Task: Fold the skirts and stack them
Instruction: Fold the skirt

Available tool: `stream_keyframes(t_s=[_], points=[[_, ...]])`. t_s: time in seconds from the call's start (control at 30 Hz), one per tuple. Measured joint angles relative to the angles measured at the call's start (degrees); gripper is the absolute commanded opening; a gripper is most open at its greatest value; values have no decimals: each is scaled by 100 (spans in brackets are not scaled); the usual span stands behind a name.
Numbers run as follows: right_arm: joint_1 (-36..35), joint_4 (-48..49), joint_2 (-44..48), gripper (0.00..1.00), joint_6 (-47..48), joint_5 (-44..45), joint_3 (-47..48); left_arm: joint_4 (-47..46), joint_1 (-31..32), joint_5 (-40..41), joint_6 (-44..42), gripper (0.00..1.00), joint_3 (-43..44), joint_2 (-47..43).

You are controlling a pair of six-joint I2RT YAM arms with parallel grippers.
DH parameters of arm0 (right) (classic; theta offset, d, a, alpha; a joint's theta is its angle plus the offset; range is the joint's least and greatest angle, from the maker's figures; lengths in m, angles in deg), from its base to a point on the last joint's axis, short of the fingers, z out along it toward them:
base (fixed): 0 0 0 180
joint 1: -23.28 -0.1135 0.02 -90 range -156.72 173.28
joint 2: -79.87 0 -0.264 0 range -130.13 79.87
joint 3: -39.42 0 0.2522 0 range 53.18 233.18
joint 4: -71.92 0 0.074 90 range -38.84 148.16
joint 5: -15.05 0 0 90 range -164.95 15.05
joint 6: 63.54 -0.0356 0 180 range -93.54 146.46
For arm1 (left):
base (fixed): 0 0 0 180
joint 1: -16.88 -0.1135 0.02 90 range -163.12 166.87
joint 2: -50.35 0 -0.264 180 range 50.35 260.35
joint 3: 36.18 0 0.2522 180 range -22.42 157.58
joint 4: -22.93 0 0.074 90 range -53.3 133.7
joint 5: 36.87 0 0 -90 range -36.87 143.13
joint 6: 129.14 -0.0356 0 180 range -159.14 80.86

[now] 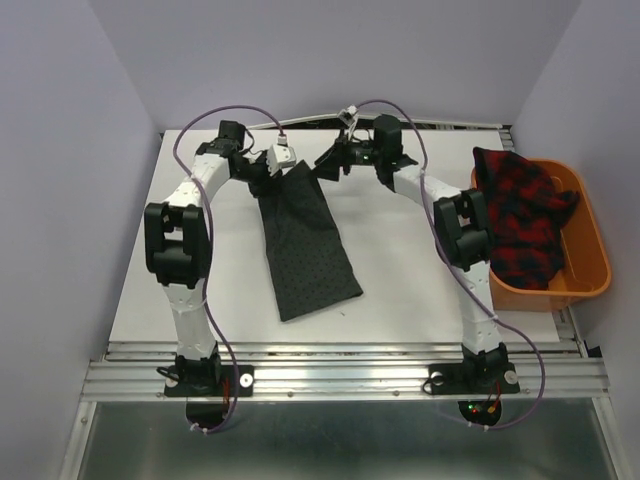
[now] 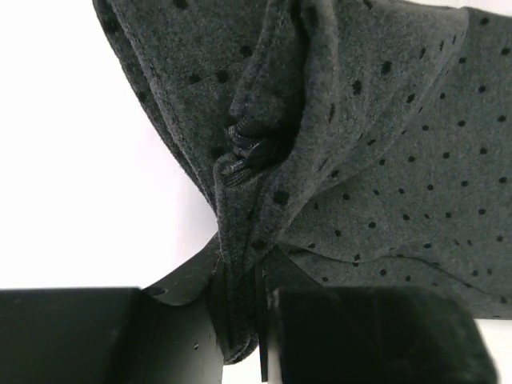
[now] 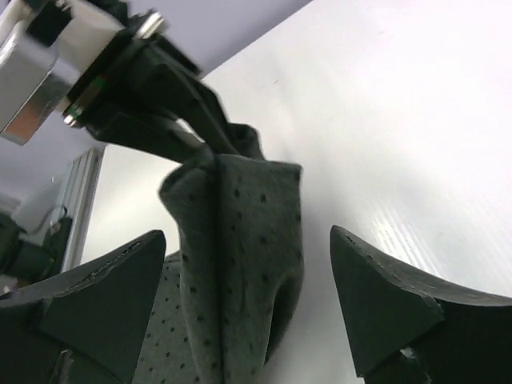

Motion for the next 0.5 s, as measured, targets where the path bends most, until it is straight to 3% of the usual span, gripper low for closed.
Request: stream_keyframes(t_s=[0.13, 0.2, 0.33, 0.5], points=[[350, -485, 531, 83, -262, 651, -284, -525, 66, 710, 595, 0, -382, -608], [553, -713, 944, 72, -435, 850, -573, -721, 138, 1139, 826, 0, -407, -758], [914, -855, 2096, 50, -1047, 907, -1954, -1058, 369, 1751, 1117, 0, -459, -841], [669, -409, 3014, 39, -2352, 669, -3770, -1427, 616, 2273, 1320, 0, -861, -907]])
